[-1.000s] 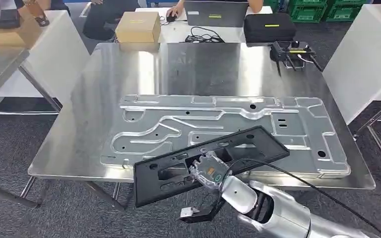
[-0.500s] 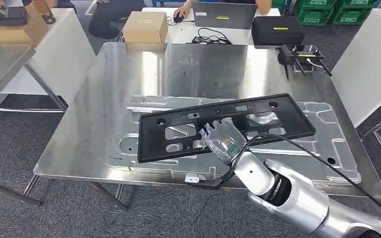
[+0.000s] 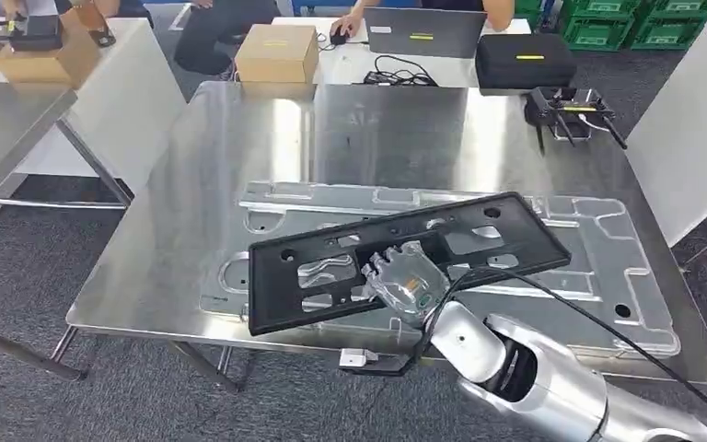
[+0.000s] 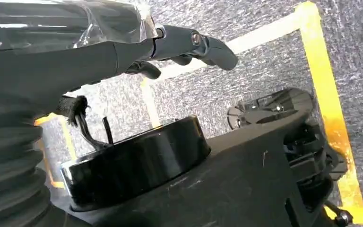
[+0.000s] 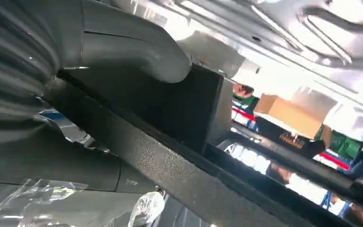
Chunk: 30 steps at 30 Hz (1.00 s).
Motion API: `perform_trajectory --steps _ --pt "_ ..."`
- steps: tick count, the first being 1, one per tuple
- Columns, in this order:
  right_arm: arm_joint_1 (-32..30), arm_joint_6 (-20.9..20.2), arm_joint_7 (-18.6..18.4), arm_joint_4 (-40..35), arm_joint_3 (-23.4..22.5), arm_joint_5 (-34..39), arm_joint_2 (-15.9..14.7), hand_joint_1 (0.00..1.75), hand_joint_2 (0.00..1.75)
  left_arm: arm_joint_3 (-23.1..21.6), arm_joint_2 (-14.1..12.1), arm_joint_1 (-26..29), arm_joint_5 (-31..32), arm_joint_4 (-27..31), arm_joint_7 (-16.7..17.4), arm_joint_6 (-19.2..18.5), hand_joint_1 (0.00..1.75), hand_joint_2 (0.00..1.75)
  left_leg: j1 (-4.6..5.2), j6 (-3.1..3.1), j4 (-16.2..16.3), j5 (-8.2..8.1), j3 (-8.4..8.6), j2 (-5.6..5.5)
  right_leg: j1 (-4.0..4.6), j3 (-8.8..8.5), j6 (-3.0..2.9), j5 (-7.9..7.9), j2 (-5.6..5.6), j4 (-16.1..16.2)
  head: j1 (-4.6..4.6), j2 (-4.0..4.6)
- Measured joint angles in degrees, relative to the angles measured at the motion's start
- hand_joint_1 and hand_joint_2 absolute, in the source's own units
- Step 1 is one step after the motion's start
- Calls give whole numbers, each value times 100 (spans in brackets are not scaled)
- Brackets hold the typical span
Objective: Take the parts from the cabinet and place them on the table.
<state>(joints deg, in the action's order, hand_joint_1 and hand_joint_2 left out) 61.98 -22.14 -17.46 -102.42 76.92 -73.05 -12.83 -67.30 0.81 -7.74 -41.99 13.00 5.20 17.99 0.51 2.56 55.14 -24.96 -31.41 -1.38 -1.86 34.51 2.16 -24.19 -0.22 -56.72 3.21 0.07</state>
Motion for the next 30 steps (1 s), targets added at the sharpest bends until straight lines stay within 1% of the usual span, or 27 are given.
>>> perform_trajectory --steps 1,2,3,4,5,6,7,8,9,10,11,12,15,16,17,18,19,20,21,22,23,24,25,26,27,28,30 --pt "2 4 0 0 0 2 7 175 175 0 -15 -4 13 2 2 0 0 175 -9 -38 82 -64 -32 22 -5 -14 -19 0 6 3 2 0" --pt "2 18 0 0 0 6 7 175 175 0 -15 -5 35 2 2 -2 0 175 -16 -85 334 -224 -143 41 -13 -20 -42 -2 8 3 4 0" --pt "2 17 0 0 0 20 7 175 175 2 -15 -20 39 2 0 -4 0 175 -43 -131 791 -451 -347 44 -13 -19 -58 -8 11 3 7 2" --pt "-5 17 2 0 0 42 4 175 175 2 -20 -46 46 2 0 -13 0 175 -55 -158 1281 -655 -574 47 -11 -19 -64 -13 22 1 4 0" --pt "-25 17 11 0 0 50 4 175 175 2 -20 -76 52 2 -2 -15 0 175 -60 -170 1738 -805 -794 49 -9 -19 -69 -18 37 1 7 0" --pt "-44 17 17 0 2 52 4 175 175 2 -20 -93 55 2 0 -15 0 175 -60 -169 1924 -807 -888 50 -8 -21 -72 -21 41 0 4 0" --pt "-58 17 20 0 2 55 4 175 175 2 -20 -96 68 2 4 -17 0 175 -59 -155 1799 -687 -841 49 -6 -28 -74 -24 41 1 4 0" --pt "-63 17 20 0 2 55 7 175 175 0 -20 -91 74 2 15 -15 0 175 -59 -127 1447 -473 -686 52 -3 -38 -73 -29 39 1 4 0" --pt "-58 17 20 0 2 55 7 175 175 -7 -20 -79 79 2 33 -15 0 175 -49 -81 855 -171 -423 57 5 -53 -70 -32 35 2 4 0" --pt "-51 17 15 0 0 52 4 175 175 -18 -20 -61 79 2 37 -15 0 175 -34 -15 287 89 -172 69 10 -69 -64 -37 33 8 4 0" --pt "-51 17 13 2 0 50 2 175 175 -24 -28 -43 79 0 37 -13 0 175 -1 35 51 50 -65 108 11 -66 -57 -36 34 19 4 0" --pt "-49 17 11 2 0 50 2 175 175 -28 -31 -32 87 0 37 -9 0 175 30 46 -33 42 -57 108 27 -42 -32 -31 32 19 4 0" --pt "-80 15 4 2 0 50 2 175 175 -33 -31 -29 94 0 35 -7 0 175 64 74 -50 50 -71 88 -2 -59 83 -12 56 65 4 0" --pt "-88 17 -4 2 -7 50 -2 175 175 -33 -28 -27 94 2 35 -2 0 175 -26 91 -147 109 29 90 -3 -51 113 -54 51 20 0 0" --pt "-85 17 -11 2 -7 48 -4 175 175 -35 -24 -27 96 2 35 2 0 175 -5 115 -171 120 59 79 16 5 114 -169 43 -156 0 0" --pt "-82 22 -11 2 -7 48 -6 175 175 -35 -24 -31 96 2 35 4 0 175 -4 130 -168 121 67 88 24 176 107 -381 38 -523 -2 0" --pt "-93 22 -20 7 -7 48 -11 175 175 -35 -24 -27 96 2 35 7 0 175 2 142 -169 114 76 89 28 415 115 -606 27 -1013 -2 0" --pt "-119 22 -22 11 -4 50 -18 175 175 -35 -24 -27 96 0 37 9 0 175 9 155 -166 106 76 89 30 657 125 -777 24 -1483 0 0" --pt "-149 22 -33 22 -4 50 -28 175 175 -35 -24 -25 94 2 37 9 0 175 12 157 -164 102 79 85 30 820 132 -826 24 -1770 -2 0" --pt "-174 22 -46 28 -4 50 -37 175 175 -35 -24 -25 94 2 37 9 0 175 11 158 -163 97 86 80 28 850 136 -758 25 -1777 -2 0" --pt "-183 22 -55 31 -4 50 -42 175 175 -35 -24 -24 94 2 37 9 0 175 4 156 -157 82 96 71 23 753 142 -573 26 -1524 -2 0" --pt "-184 24 -63 31 -4 50 -46 175 175 -35 -24 -24 94 2 37 7 0 175 -6 137 -148 63 117 60 14 535 148 -311 27 -1065 -2 0" --pt "-183 24 -68 31 -7 48 -50 175 175 -35 -24 -23 94 2 35 9 0 175 -19 107 -118 24 143 51 3 238 161 -27 27 -468 -2 0" --pt "-186 24 -81 31 -7 48 -55 175 175 -35 -26 -22 96 0 35 9 0 175 -10 60 -67 -33 140 49 -11 30 182 52 26 -6 -2 0" --pt "-183 22 -87 33 -7 48 -55 175 175 -35 -42 -29 94 0 35 9 0 175 36 26 -4 -87 102 39 3 6 123 29 4 8 -2 0" --pt "-189 24 -94 35 -11 48 -59 175 175 -35 -41 -26 94 0 35 9 0 175 31 26 -21 -87 113 38 8 17 84 18 2 -12 0 0" --pt "-193 24 -103 48 -13 48 -66 175 175 -35 -42 -18 92 0 30 9 0 175 21 23 -37 -91 116 38 34 24 36 -2 0 -16 2 0"
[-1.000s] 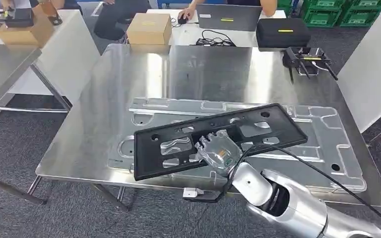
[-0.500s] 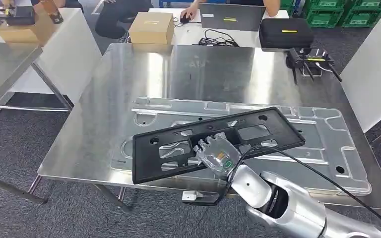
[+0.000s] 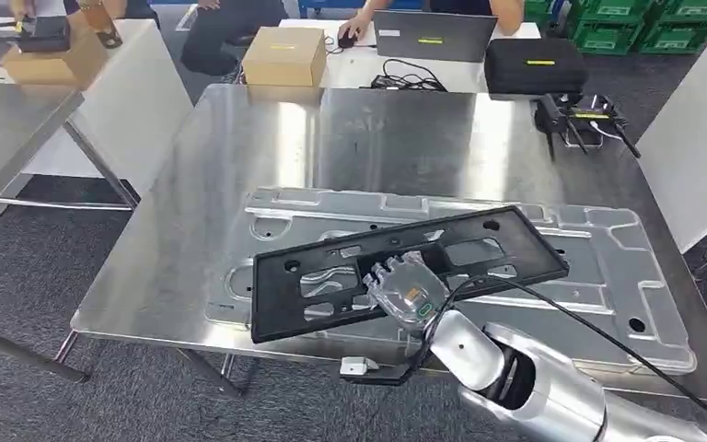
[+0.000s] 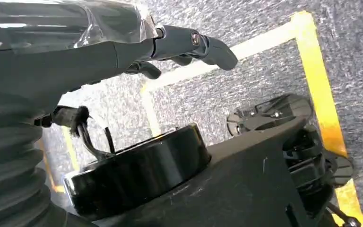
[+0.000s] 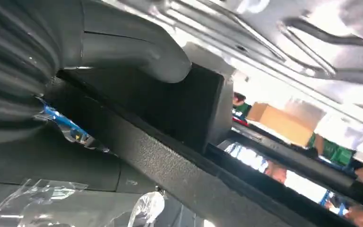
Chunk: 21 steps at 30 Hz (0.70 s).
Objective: Take the parts from the cabinet and place them on the table.
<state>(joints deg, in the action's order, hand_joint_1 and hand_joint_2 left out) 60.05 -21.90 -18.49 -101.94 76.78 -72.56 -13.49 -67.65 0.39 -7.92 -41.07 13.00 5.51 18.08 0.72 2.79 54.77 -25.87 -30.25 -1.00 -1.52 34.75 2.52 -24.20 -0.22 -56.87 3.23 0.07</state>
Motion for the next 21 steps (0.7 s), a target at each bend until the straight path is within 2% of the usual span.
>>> perform_trajectory --steps 1,2,3,5,6,7,8,9,10,11,12,13,15,16,17,18,20,21 --pt "4 0 -2 0 0 2 0 175 175 0 -17 -6 0 0 0 2 0 175 -14 -15 23 -32 2 0 -37 -10 -44 4 2 9 0 0" --pt "9 0 -2 0 -6 2 2 175 175 0 -24 -4 2 0 0 4 0 175 -21 -62 157 -116 -34 20 -37 -27 -66 -1 4 14 4 2" --pt "12 0 -2 2 -13 2 4 175 175 0 -24 -7 0 0 -4 4 0 175 -36 -115 496 -294 -196 26 -40 -35 -85 -10 6 15 2 0" --pt "10 0 -2 4 -17 2 4 175 175 4 -24 -54 0 2 -15 0 0 175 -71 -180 1488 -693 -710 38 -37 -40 -108 -28 21 13 2 0" --pt "4 0 0 9 -17 4 2 175 175 4 -24 -80 0 2 -17 0 0 175 -73 -186 1847 -785 -903 42 -35 -43 -115 -38 28 13 2 0" --pt "-1 0 0 11 -17 4 4 175 175 4 -24 -94 0 2 -22 0 0 175 -73 -182 1957 -747 -985 43 -35 -55 -123 -49 28 13 2 0" --pt "-2 0 2 11 -17 4 4 175 175 4 -24 -95 0 2 -22 2 0 175 -72 -164 1753 -566 -912 44 -34 -79 -122 -61 24 13 2 0" --pt "2 0 0 11 -17 4 6 175 175 2 -24 -87 2 2 -20 0 0 175 -71 -135 1343 -312 -733 46 -30 -107 -118 -78 16 14 4 0" --pt "9 0 0 11 -20 4 7 175 175 0 -24 -71 2 2 -11 0 0 175 -64 -89 766 -5 -483 47 -22 -145 -114 -93 8 16 4 0" --pt "11 0 0 11 -28 4 7 175 175 -2 -24 -52 2 2 -11 0 0 175 -43 -17 231 249 -264 55 -24 -171 -102 -108 7 28 2 0" --pt "18 0 0 13 -31 2 2 175 175 -2 -33 -40 2 0 -11 4 0 175 -9 14 120 157 -189 66 -7 -176 -84 -115 6 35 4 0" --pt "28 0 0 13 -33 4 2 175 175 -2 -33 -36 9 0 -11 2 0 175 18 31 22 157 -189 57 -18 -148 -56 -111 3 36 2 0" --pt "15 0 4 13 -33 4 4 175 175 -2 -33 -36 9 0 -13 2 0 175 43 55 37 139 -212 51 -43 -160 12 -108 22 74 2 0" --pt "20 2 4 13 -39 4 7 175 175 -2 -33 -41 11 0 -13 2 0 175 38 75 -53 164 -153 46 -27 -211 64 -111 22 113 2 0" --pt "11 4 2 13 -50 4 2 175 175 -2 -31 -33 11 0 -13 4 0 175 -28 75 -147 209 -49 43 -41 -222 78 -152 33 46 -2 0" --pt "25 7 4 13 -50 4 2 175 175 -4 -31 -33 24 0 -13 9 0 175 -32 111 -187 206 -4 39 -7 -125 72 -291 21 -189 -4 0" --pt "25 15 2 18 -50 7 -2 175 175 -4 -31 -33 35 0 -13 9 0 175 -22 154 -187 177 34 47 2 366 75 -694 18 -1132 -4 0" --pt "4 15 2 22 -50 7 -9 175 175 -4 -24 -32 46 0 -13 9 0 175 -15 165 -184 160 43 46 4 627 84 -828 17 -1574 -4 0"
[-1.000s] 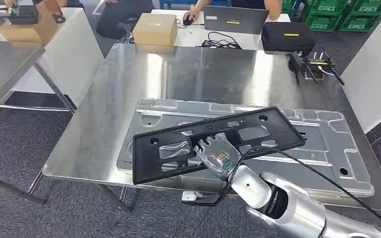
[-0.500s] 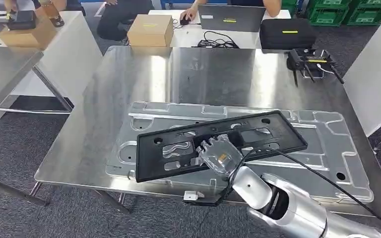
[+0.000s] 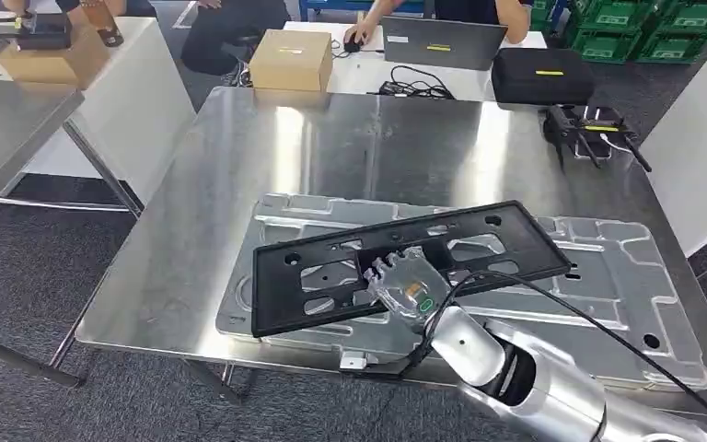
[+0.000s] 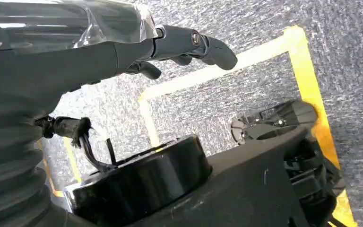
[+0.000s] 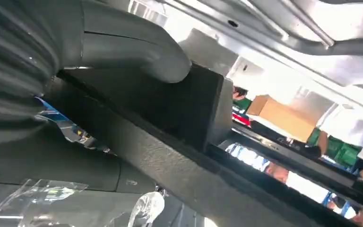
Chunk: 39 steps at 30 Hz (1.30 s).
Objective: Take the parts from the cabinet and place them on the table.
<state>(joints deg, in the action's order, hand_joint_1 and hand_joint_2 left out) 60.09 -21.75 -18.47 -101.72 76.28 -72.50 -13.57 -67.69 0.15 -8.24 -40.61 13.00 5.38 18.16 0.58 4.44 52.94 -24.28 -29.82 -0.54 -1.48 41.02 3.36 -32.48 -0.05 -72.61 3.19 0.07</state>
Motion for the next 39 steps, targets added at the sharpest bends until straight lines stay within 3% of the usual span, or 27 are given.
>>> perform_trajectory --steps 1,2,3,5,6,7,10,11,12,15,16,17,18,20,21,22,26,28,29,31,32,33,35,36,37,38,39 --pt "-20 0 2 9 0 4 -11 175 175 0 0 6 0 0 0 0 0 175 3 0 1 -17 17 -4 -1 155 7 13 1 -199 0 0" --pt "-33 -2 2 9 0 9 -15 175 175 0 0 11 0 0 0 0 0 175 2 -6 1 -43 48 -10 -2 164 11 171 1 -97 0 0" --pt "-33 -2 2 9 0 11 -15 175 175 0 0 15 2 0 -2 0 0 175 -1 -17 4 -78 95 -18 -7 24 10 441 2 265 0 0" --pt "-28 -2 -2 9 0 11 -17 175 175 -2 4 24 20 0 -2 0 0 175 -8 -66 24 -183 211 -27 -21 -461 16 1031 6 1338 0 0" --pt "-21 -2 -2 11 0 11 -22 175 175 -2 2 25 24 0 -2 0 0 175 35 -112 53 -244 206 -26 -14 -605 20 999 -3 1578 2 0" --pt "-16 -4 -2 11 -2 13 -17 175 175 -2 2 21 26 0 -2 0 0 175 55 -122 98 -293 188 -33 -22 -609 -25 962 -6 1656 0 0" --pt "-14 -4 -11 13 -2 13 -31 175 175 -2 0 20 35 0 -2 4 0 175 41 -150 63 -323 209 -25 -7 -594 -109 918 -16 1652 0 0" --pt "-8 -4 -11 13 -9 13 -31 175 175 -4 -11 19 37 0 -2 9 0 175 22 -181 125 -371 184 -19 -31 -628 -134 901 -17 1659 4 0" --pt "-8 -7 -20 13 -17 11 -31 175 175 -4 -9 21 42 0 -2 9 0 175 18 -238 385 -476 87 -7 -39 -663 -175 873 -11 1662 6 0" --pt "-7 -26 -20 13 -28 13 -31 175 175 2 -7 -30 35 2 -33 7 0 175 -54 -345 1856 -969 -772 2 -38 -707 -208 806 -6 1662 6 0" --pt "-21 -31 -20 13 -26 13 -33 175 175 2 -4 -57 35 2 -35 7 0 175 -60 -352 2127 -960 -973 3 -38 -739 -206 776 -1 1661 6 0" --pt "-29 -33 -20 13 -26 15 -33 175 175 0 0 -65 35 2 -35 7 0 175 -62 -344 2080 -815 -1009 3 -38 -790 -200 741 -3 1662 6 0" --pt "-29 -33 -17 13 -26 17 -31 175 175 0 2 -65 35 2 -33 7 0 175 -61 -316 1788 -567 -921 4 -36 -854 -194 703 -9 1662 9 0" --pt "-16 -35 -20 13 -28 15 -33 175 175 -2 7 -36 37 2 -15 9 0 175 -30 -204 742 104 -541 5 -22 -999 -170 620 -22 1669 9 0" --pt "-12 -35 -20 13 -31 15 -33 175 175 -4 7 -21 37 2 -13 9 0 175 -10 -136 370 240 -426 13 -29 -1032 -159 585 -21 1689 6 0" --pt "-3 -37 -22 13 -33 13 -37 175 175 -4 4 -24 37 2 -9 11 0 175 16 -107 384 148 -380 25 5 -1053 -134 577 -22 1706 9 2" --pt "1 -39 -24 13 -33 13 -37 175 175 -4 7 -17 37 2 -7 11 0 175 28 -101 349 159 -365 27 12 -1053 -126 574 -25 1707 6 2" --pt "-22 -66 -33 9 -31 31 -42 175 175 -22 7 -15 42 2 2 11 0 175 59 3 99 52 -260 20 -10 -1064 5 668 -1 1646 2 0" --pt "-10 -85 -83 2 -48 50 -48 175 175 -35 9 -11 44 2 9 17 0 175 11 30 15 53 -53 -4 -17 -861 39 378 -1 1161 -2 0" --pt "-31 -87 -133 2 -55 52 -52 175 175 -39 20 -9 42 2 9 17 0 175 22 68 17 13 -16 -5 -10 -316 29 -4 -3 258 0 0" --pt "-54 -94 -146 4 -55 57 -74 175 175 -42 20 0 42 2 9 17 0 175 28 72 18 -12 8 -8 -7 -87 48 -66 -4 -52 -2 0" --pt "-82 -118 -175 4 -57 57 -101 175 175 -42 24 13 39 2 9 20 0 175 30 66 18 -43 46 -17 -9 31 66 13 -4 -102 0 0" --pt "-112 -129 -216 4 -59 57 -133 175 175 -42 31 29 37 2 9 28 0 175 23 41 20 -128 162 -27 -14 -106 86 515 -1 479 0 0" --pt "-111 -129 -251 4 -68 55 -146 175 175 -42 39 29 39 2 9 31 0 175 21 11 24 -200 255 -25 -26 -357 106 963 1 1156 0 0" --pt "-116 -131 -277 4 -87 50 -155 175 175 -44 44 36 39 2 20 33 0 175 21 -24 33 -267 305 -17 -33 -505 102 1177 7 1609 0 0" --pt "-132 -153 -350 9 -109 39 -184 175 175 -44 37 31 35 2 20 44 0 175 49 -59 78 -306 303 -15 -9 -529 81 892 8 1681 4 7" --pt "-133 -168 -418 4 -138 26 -184 175 175 -44 35 29 35 0 20 55 0 175 59 -77 83 -333 252 0 8 -533 3 877 26 1630 -5 0"
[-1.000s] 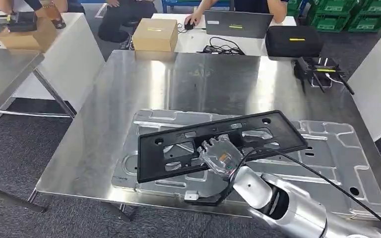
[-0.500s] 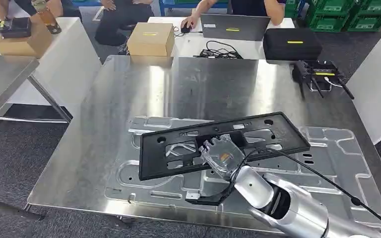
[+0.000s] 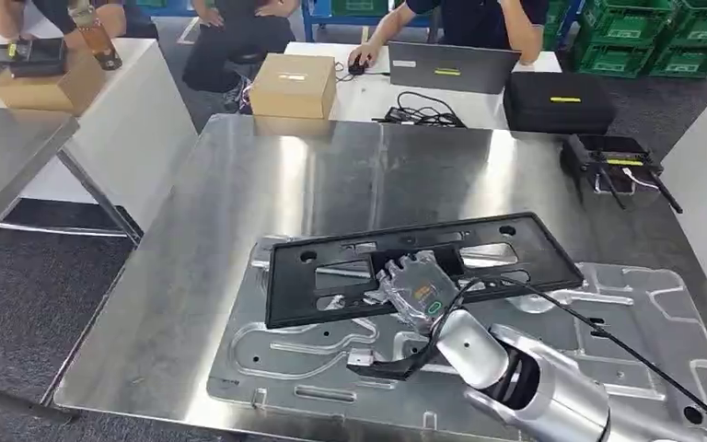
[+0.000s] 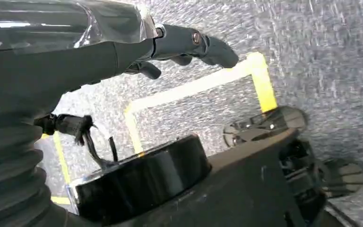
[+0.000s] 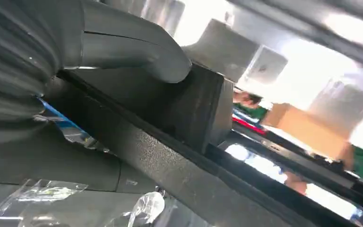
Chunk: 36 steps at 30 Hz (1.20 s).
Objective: Take the parts from the cabinet and place them on the table.
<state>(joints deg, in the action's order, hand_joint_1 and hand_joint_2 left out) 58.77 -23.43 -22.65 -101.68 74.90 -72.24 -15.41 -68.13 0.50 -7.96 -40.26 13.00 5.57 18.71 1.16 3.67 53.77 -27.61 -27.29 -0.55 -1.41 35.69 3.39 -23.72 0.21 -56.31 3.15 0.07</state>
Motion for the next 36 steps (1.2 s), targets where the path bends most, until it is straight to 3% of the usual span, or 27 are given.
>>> perform_trajectory --steps 2,4,5,7,8,9,11,12,13,14,15,17,18,19,20,21,23,24,25,26,28,29,30,33,34,35,36 --pt "-44 -44 -113 4 -70 -33 -42 175 175 0 7 16 -15 2 0 15 0 175 1 -46 40 -40 48 -1 -1 -4 -100 55 -4 9 4 2" --pt "-32 -87 -192 4 -144 -90 -70 175 175 0 2 15 -17 2 2 35 0 175 -18 -94 190 -117 5 13 -38 -84 -148 38 -10 13 9 2" --pt "-28 -109 -238 4 -194 -90 -81 175 175 0 4 13 -20 2 0 37 0 175 -39 -140 556 -171 -189 14 -40 -100 -173 17 -17 13 7 0" --pt "-42 -164 -302 4 -273 -83 -112 175 175 9 4 -25 -42 2 -13 37 0 175 -93 -227 1554 -507 -809 14 -39 -126 -199 -37 -25 13 7 0" --pt "-65 -181 -326 4 -299 -81 -147 175 175 15 7 -57 -44 2 -15 37 0 175 -106 -249 1909 -660 -1057 15 -38 -154 -199 -70 -22 13 7 0" --pt "-93 -194 -343 4 -328 -74 -179 175 175 22 7 -72 -44 2 -13 33 0 175 -112 -258 2016 -654 -1184 15 -38 -197 -199 -103 -22 13 7 0" --pt "-122 -221 -356 4 -373 -63 -208 175 175 28 7 -71 -46 2 -13 33 0 175 -113 -238 1636 -339 -1107 16 -37 -295 -190 -167 -29 13 7 0" --pt "-126 -225 -365 4 -411 -61 -236 175 175 28 7 -55 -39 2 -4 33 0 175 -108 -192 930 143 -868 17 -33 -394 -174 -223 -43 16 7 0" --pt "-126 -227 -367 4 -442 -61 -247 175 175 28 7 -33 -37 2 4 33 0 175 -95 -139 458 480 -717 19 -32 -441 -165 -253 -44 23 7 0" --pt "-133 -229 -376 4 -474 -55 -271 175 175 28 7 -9 -37 2 4 33 0 175 -74 -99 249 546 -635 25 -43 -456 -154 -272 -43 42 5 0" --pt "-129 -234 -382 4 -496 -41 -295 175 175 31 4 -10 -35 2 0 35 0 175 -22 -63 155 413 -635 32 -49 -475 -117 -254 -54 92 4 2" --pt "-155 -251 -380 7 -518 -18 -328 175 175 31 7 -3 -50 2 -63 46 0 175 6 -32 112 455 -595 22 -57 -459 -59 -257 -45 113 2 0" --pt "-174 -253 -378 2 -527 -9 -330 175 175 31 7 -6 -61 2 -103 50 0 175 6 -12 87 462 -579 16 -52 -493 -11 -246 -44 164 4 0" --pt "-189 -258 -376 0 -549 15 -332 175 175 31 7 -4 -77 2 -142 48 0 175 -65 14 -48 502 -480 15 -21 -512 25 -300 -45 170 7 0" --pt "-206 -262 -378 0 -588 31 -363 175 175 31 18 2 -50 2 -190 55 0 175 -65 31 -113 510 -403 9 -2 -471 22 -408 -40 -31 0 0" --pt "-202 -264 -378 -7 -603 35 -372 175 175 31 13 2 13 2 -232 74 0 175 -69 75 -112 495 -374 32 -20 -308 18 -569 -41 -364 0 0" --pt "-234 -284 -378 -9 -612 44 -417 175 175 28 13 0 61 2 -286 87 0 175 -49 116 -112 459 -341 26 1 264 28 -931 -42 -1354 0 0" --pt "-268 -284 -376 -9 -612 59 -428 0 175 28 13 2 68 2 -317 98 0 175 -43 125 -110 445 -334 19 3 485 35 -982 -42 -1675 -2 0" --pt "-300 -284 -376 -9 -612 63 -444 0 175 28 11 9 74 2 -339 116 0 175 -39 122 -110 430 -320 6 0 583 37 -888 -41 -1723 -2 0" --pt "-312 -282 -371 -9 -614 68 -459 0 175 28 9 17 87 2 -348 118 0 175 -40 112 -105 411 -299 -6 -4 532 44 -671 -40 -1493 -2 0" --pt "-299 -280 -367 -11 -632 81 -476 0 175 26 9 20 109 2 -378 136 0 175 -53 58 -65 334 -233 -14 -26 61 59 -27 -35 -382 -2 0" --pt "-297 -280 -360 -11 -645 92 -476 0 175 26 7 19 107 2 -387 146 0 175 -47 18 -15 281 -230 -11 -46 -125 84 97 -29 68 -2 0" --pt "-292 -280 -352 -11 -645 105 -483 0 175 26 -13 6 103 2 -407 182 0 175 7 -15 35 215 -267 -13 -24 -155 50 39 -57 80 -2 0" --pt "-298 -277 -330 -22 -660 149 -494 0 175 26 -15 10 61 2 -465 210 0 175 -4 -21 19 206 -257 -10 6 -139 -50 24 -60 79 0 0" --pt "-285 -278 -330 -22 -660 160 -496 0 175 26 -31 15 24 2 -472 203 0 175 -26 -44 53 174 -259 -10 -35 -144 -93 33 -58 88 2 0" --pt "-275 -275 -328 -24 -671 162 -496 0 175 26 -46 21 -2 2 -481 184 0 175 -36 -94 184 81 -299 0 -35 -155 -116 29 -56 90 4 0" --pt "-273 -275 -328 -24 -675 162 -496 0 175 26 -46 20 -13 2 -492 171 0 175 -52 -142 500 -102 -450 3 -36 -156 -146 29 -48 91 2 0"
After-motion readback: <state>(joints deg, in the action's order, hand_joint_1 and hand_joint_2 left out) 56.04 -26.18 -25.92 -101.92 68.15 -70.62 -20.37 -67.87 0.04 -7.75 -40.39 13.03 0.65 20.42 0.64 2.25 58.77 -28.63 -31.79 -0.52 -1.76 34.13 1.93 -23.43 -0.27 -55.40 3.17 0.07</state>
